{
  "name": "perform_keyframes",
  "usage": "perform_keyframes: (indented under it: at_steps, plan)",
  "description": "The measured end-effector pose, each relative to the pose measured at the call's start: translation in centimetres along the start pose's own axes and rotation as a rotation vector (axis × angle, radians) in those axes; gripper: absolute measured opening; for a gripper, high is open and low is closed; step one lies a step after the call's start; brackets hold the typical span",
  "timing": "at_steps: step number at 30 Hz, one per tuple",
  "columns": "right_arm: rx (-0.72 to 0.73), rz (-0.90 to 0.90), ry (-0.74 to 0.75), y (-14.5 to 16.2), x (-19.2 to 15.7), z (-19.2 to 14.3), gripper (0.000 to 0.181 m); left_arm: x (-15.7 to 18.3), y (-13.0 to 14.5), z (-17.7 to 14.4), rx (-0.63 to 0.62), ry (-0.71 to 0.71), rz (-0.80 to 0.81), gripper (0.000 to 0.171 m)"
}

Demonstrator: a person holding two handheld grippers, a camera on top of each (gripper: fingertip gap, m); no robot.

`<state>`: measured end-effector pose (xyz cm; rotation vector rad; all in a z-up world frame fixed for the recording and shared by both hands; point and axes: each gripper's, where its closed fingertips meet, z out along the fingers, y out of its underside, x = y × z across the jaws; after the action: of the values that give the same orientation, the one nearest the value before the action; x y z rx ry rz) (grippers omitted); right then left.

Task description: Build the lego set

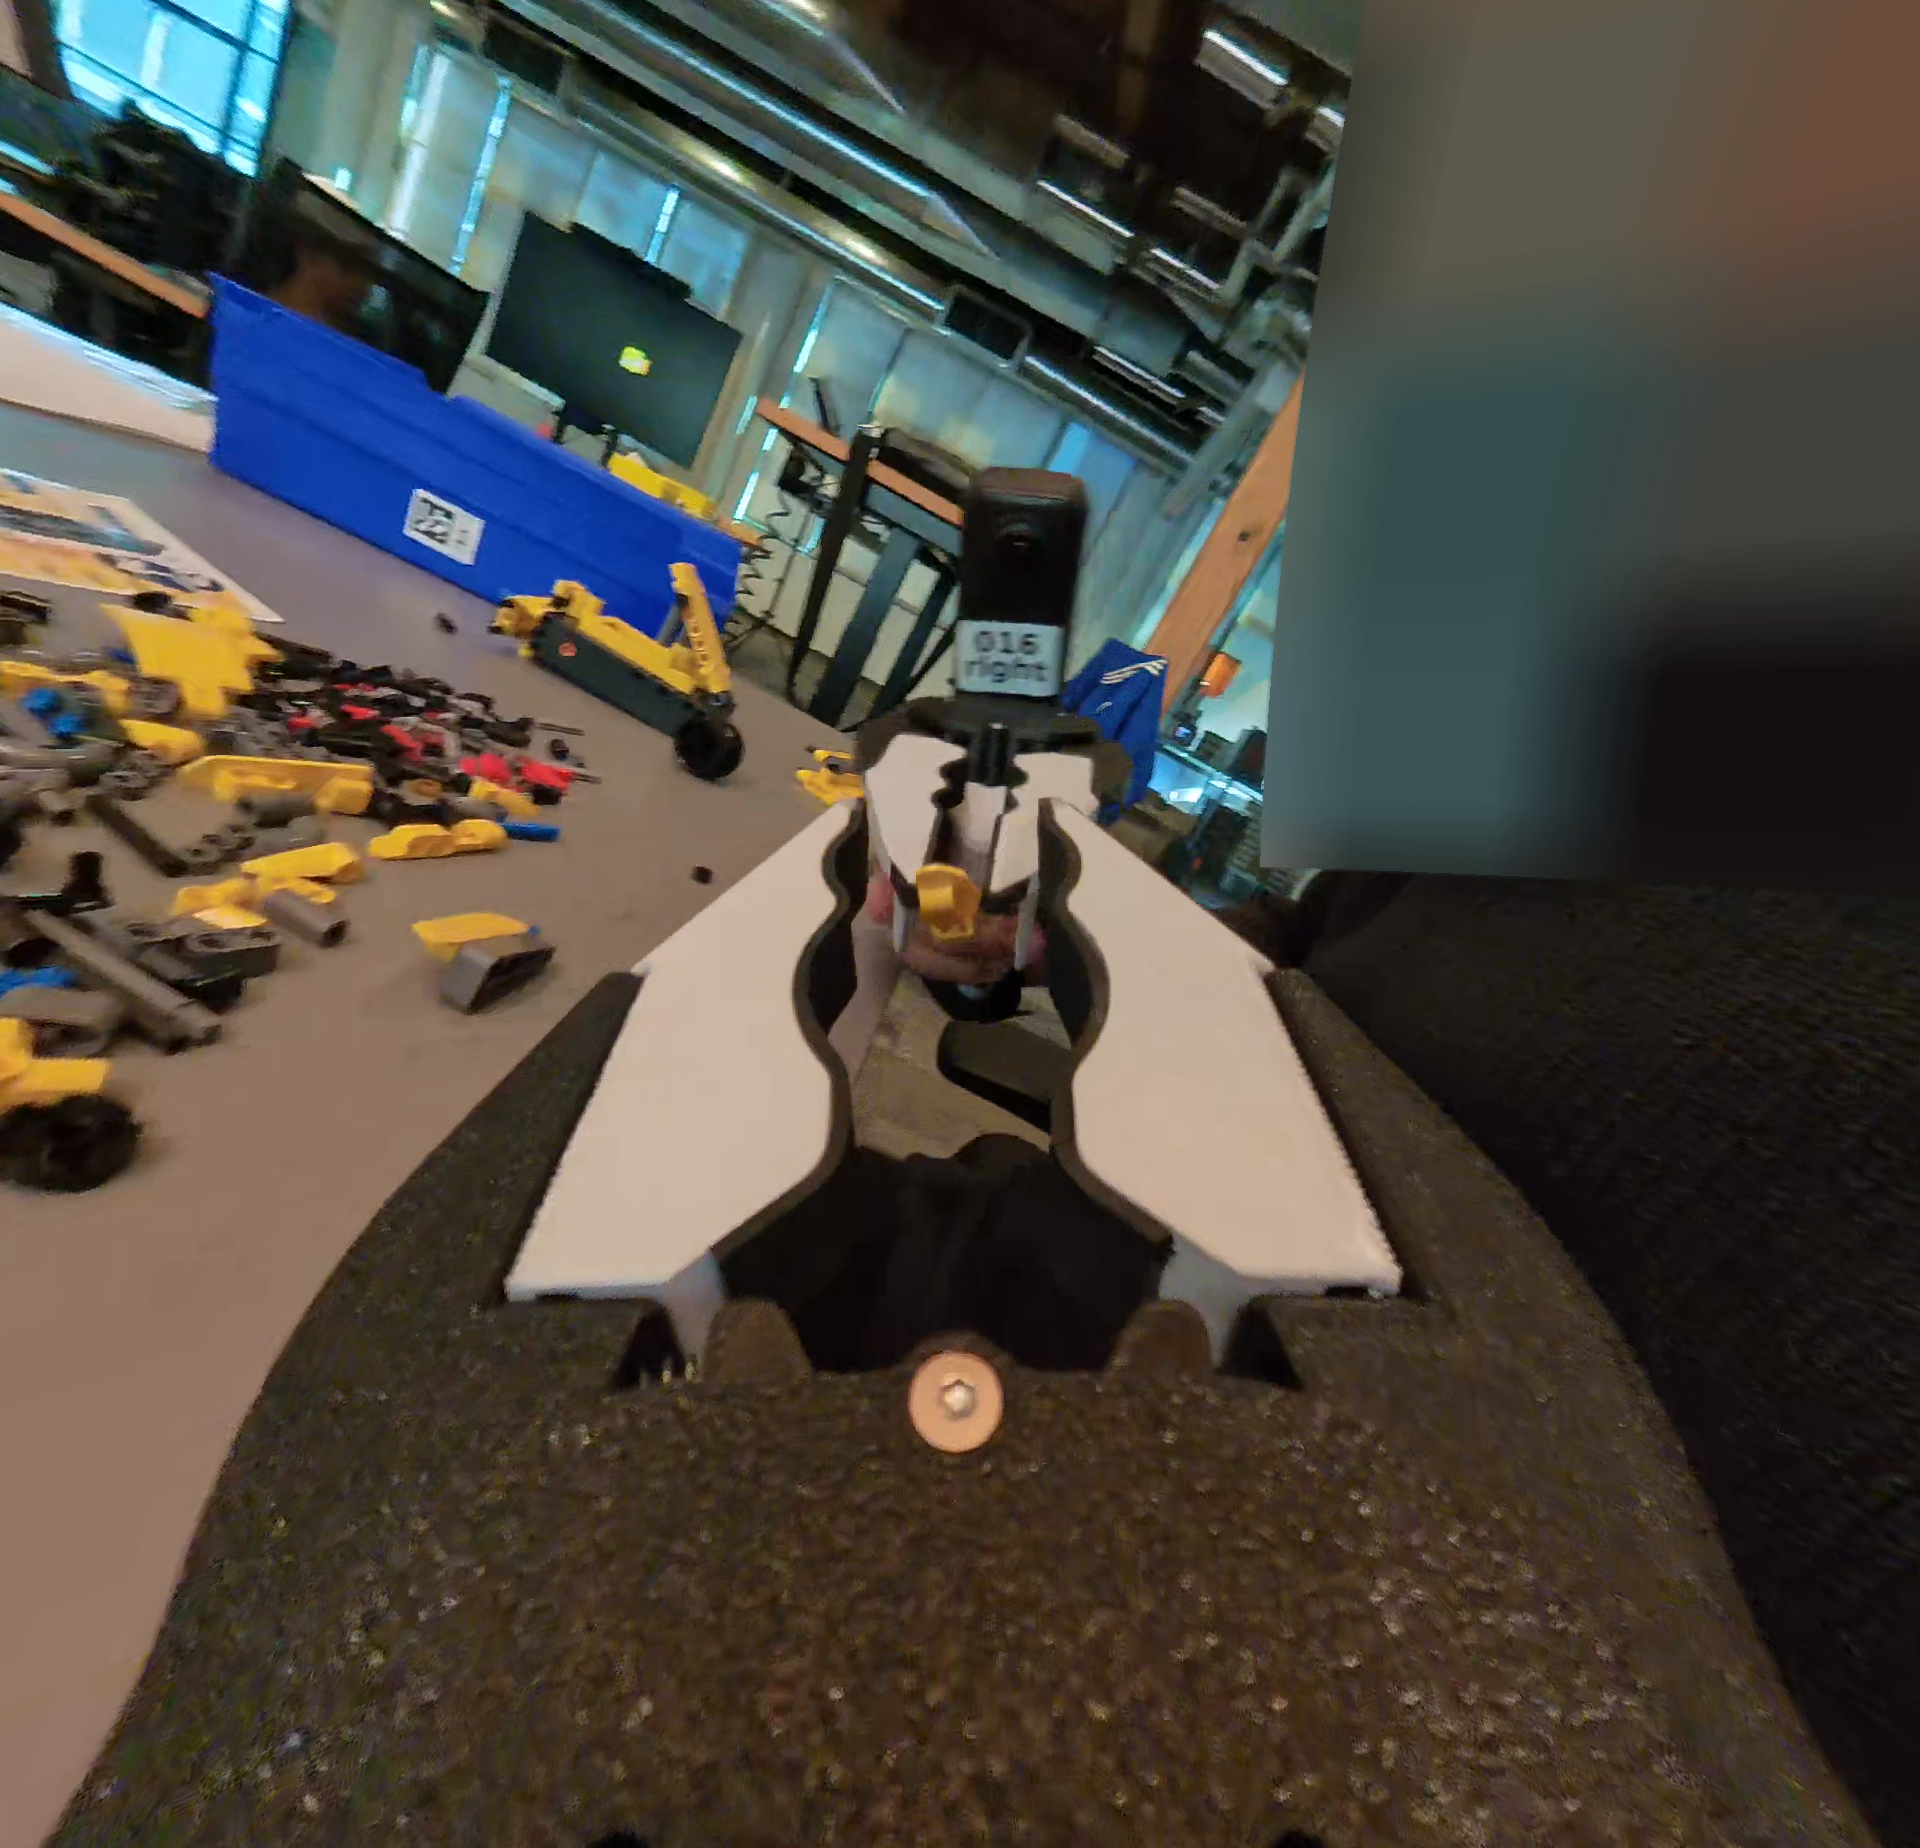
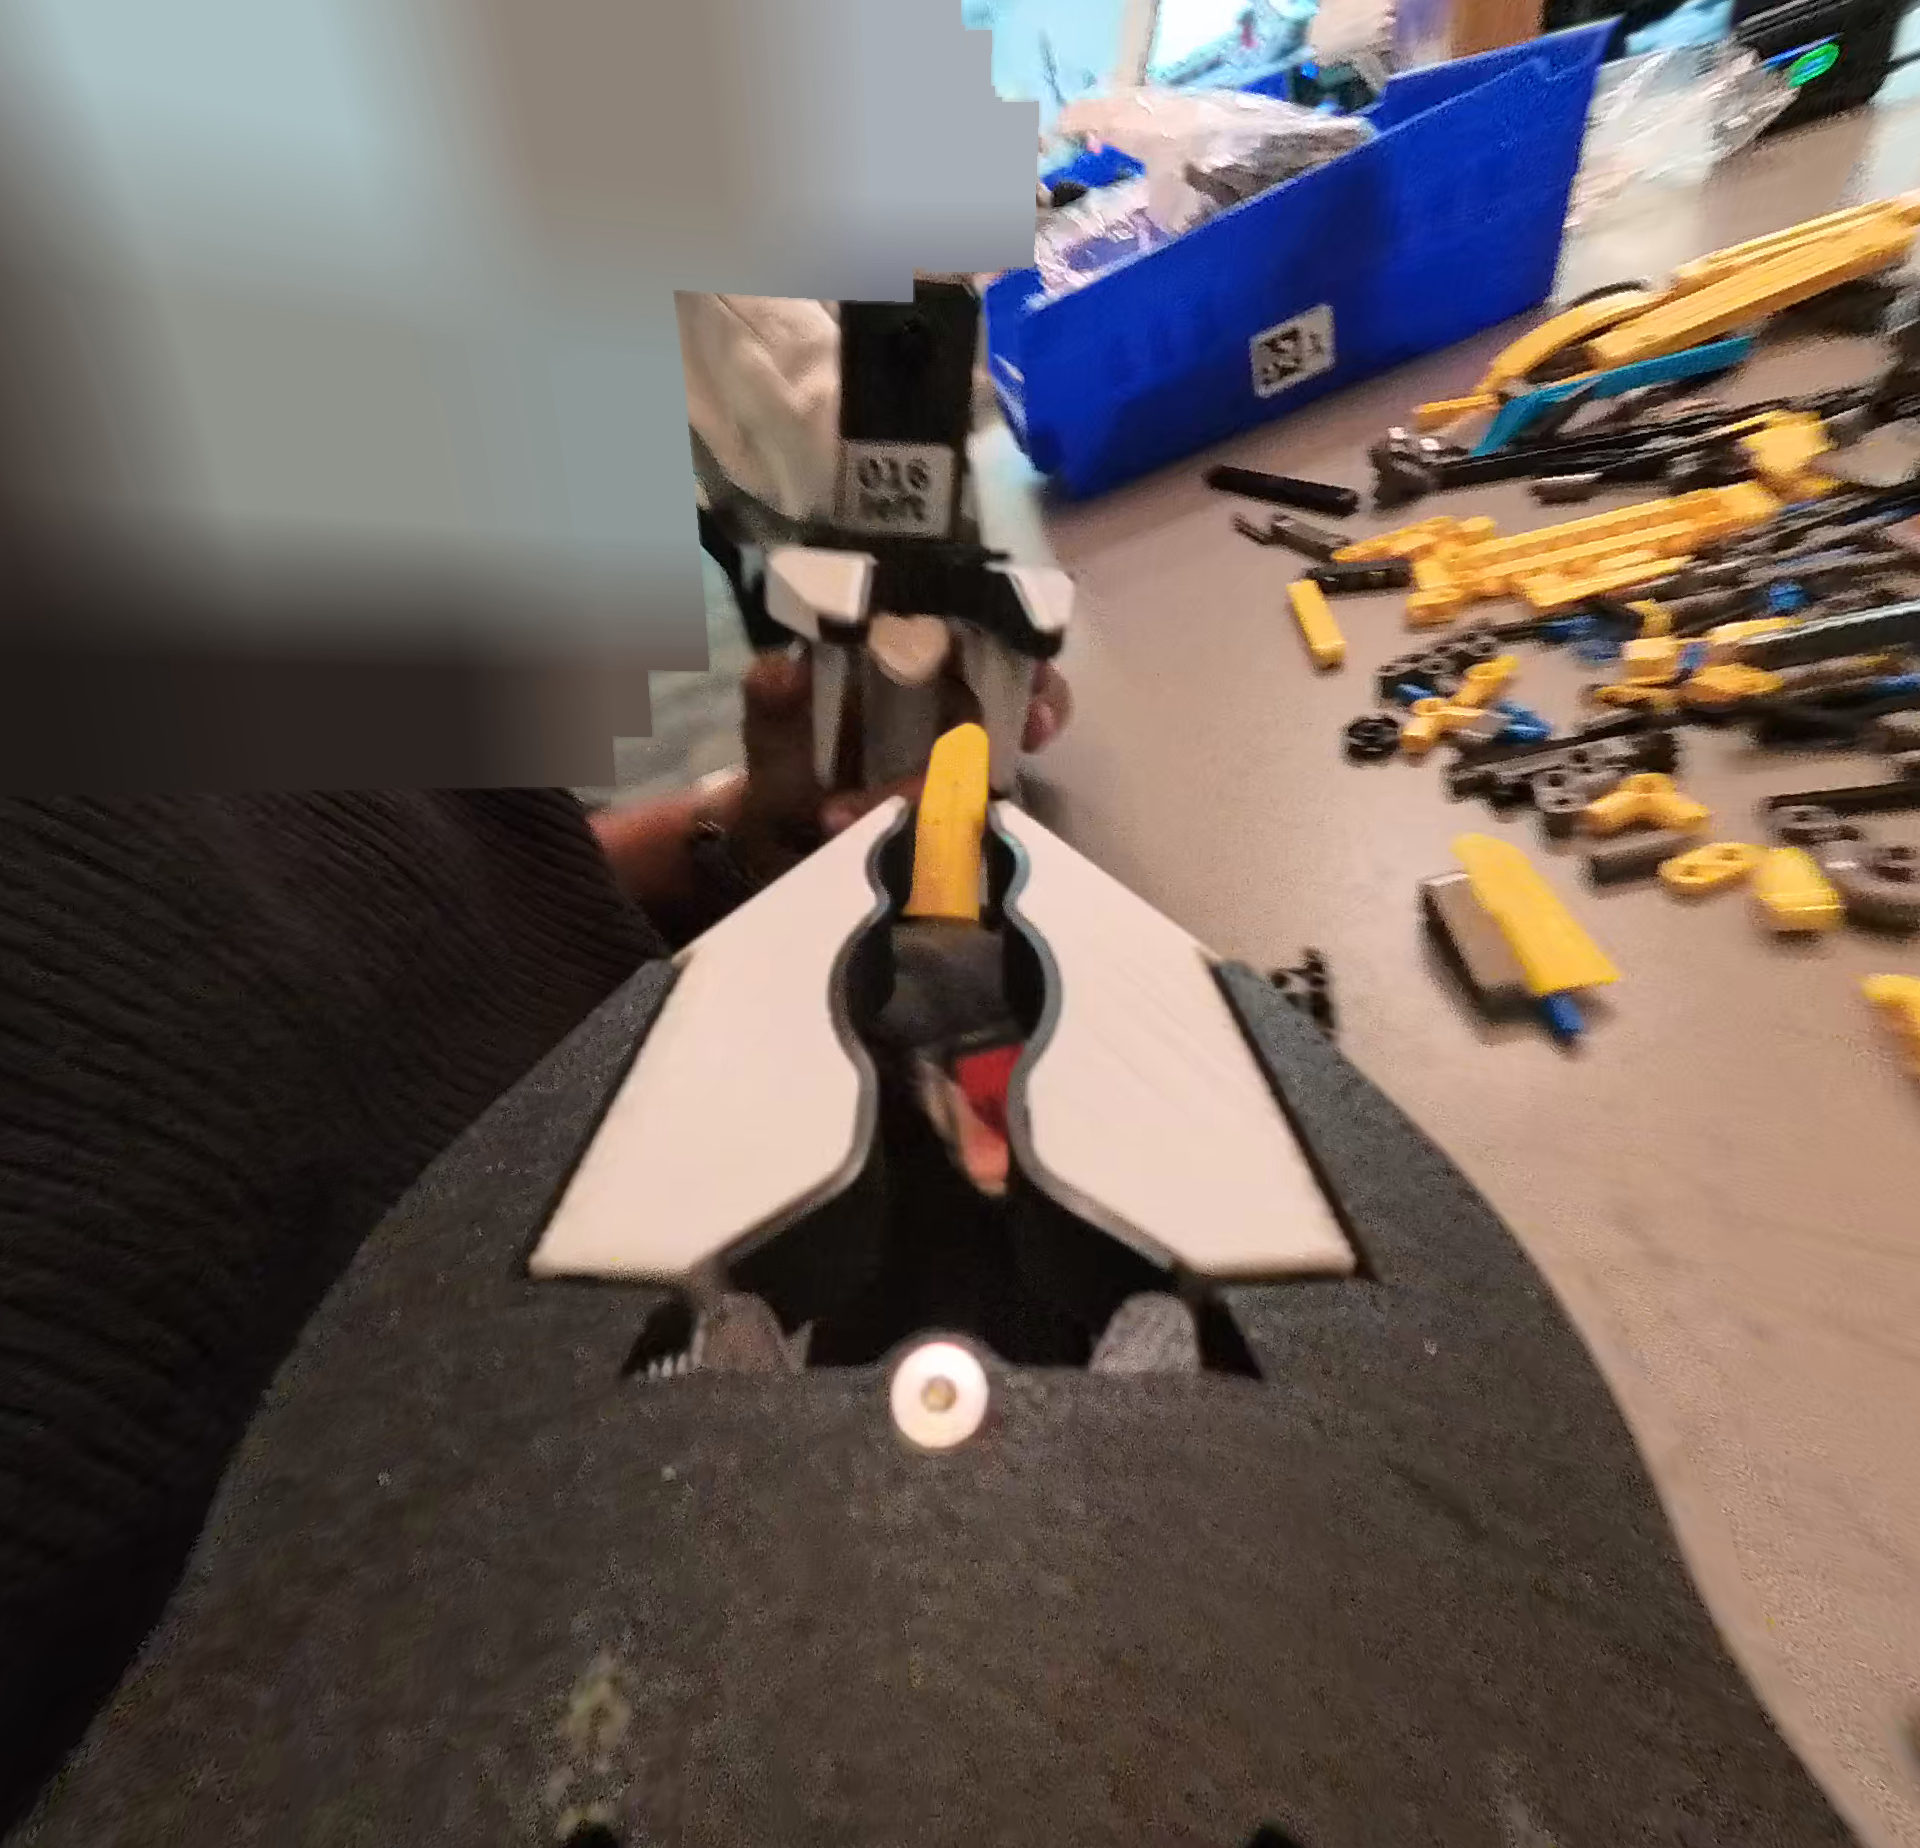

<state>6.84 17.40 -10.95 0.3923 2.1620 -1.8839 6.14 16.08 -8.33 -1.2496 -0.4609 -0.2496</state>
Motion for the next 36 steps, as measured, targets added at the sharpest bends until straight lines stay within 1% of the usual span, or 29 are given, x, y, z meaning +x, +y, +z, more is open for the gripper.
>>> perform_keyframes:
  at_steps: [3,6,10,13,16,18,21,23,24,25,26,28,30,32,34,36]
  plan:
    - [0.09,0.171,-0.145,-0.8,-1.4,0.3,0.011,1.1,0.5,0.7,-0.003,0.072,-0.022,0.032]
    - [0.145,0.289,-0.238,-1.4,-2.0,0.4,0.011,2.0,0.8,1.0,-0.006,0.123,-0.032,0.032]
    - [0.173,0.395,-0.322,-1.7,-2.5,0.3,0.011,2.6,1.0,1.3,-0.011,0.153,-0.035,0.029]
    - [0.209,0.493,-0.415,-1.9,-3.0,0.1,0.011,3.0,1.2,1.3,-0.015,0.183,-0.042,0.023]
    - [0.243,0.57,-0.484,-2.1,-3.4,0.1,0.011,3.0,1.2,1.2,-0.016,0.183,-0.031,0.015]
    - [0.249,0.604,-0.509,-2.1,-3.5,0.1,0.011,3.4,1.2,1.1,-0.017,0.197,-0.022,0.009]
    - [0.255,0.641,-0.531,-2.1,-3.5,0.0,0.011,3.4,1.2,1.2,-0.022,0.184,-0.006,0.008]
    - [0.26,0.616,-0.473,-2.0,-2.8,0.0,0.01,2.7,1.2,1.3,-0.025,0.131,0.005,0.008]
    - [0.271,0.579,-0.398,-2.0,-1.9,0.0,0.013,2.1,1.1,1.2,-0.021,0.094,0.009,0.009]
    - [0.287,0.522,-0.294,-2.1,-0.8,-0.1,0.025,1.6,1.0,1.2,-0.017,0.062,0.004,0.009]
    - [0.299,0.445,-0.184,-2.3,0.3,-0.4,0.033,1.0,0.9,1.1,-0.012,0.032,-0.008,0.009]
    - [0.277,0.252,-0.025,-2.6,1.1,-1.0,0.034,-0.2,0.9,0.8,-0.008,-0.025,-0.034,0.009]
    - [0.2,0.05,0.104,-2.6,1.2,-1.2,0.034,-0.9,1.0,0.7,-0.005,-0.058,-0.068,0.008]
    - [0.093,-0.122,0.21,-2.1,1.4,-1.0,0.034,-1.3,1.1,0.7,-0.003,-0.063,-0.104,0.008]
    - [-0.003,-0.239,0.277,-1.4,1.6,-0.5,0.032,-1.5,1.4,0.9,-0.014,-0.077,-0.119,0.009]
    - [-0.051,-0.316,0.309,-1.1,1.6,-0.1,0.023,-1.5,1.7,1.1,-0.026,-0.087,-0.12,0.009]
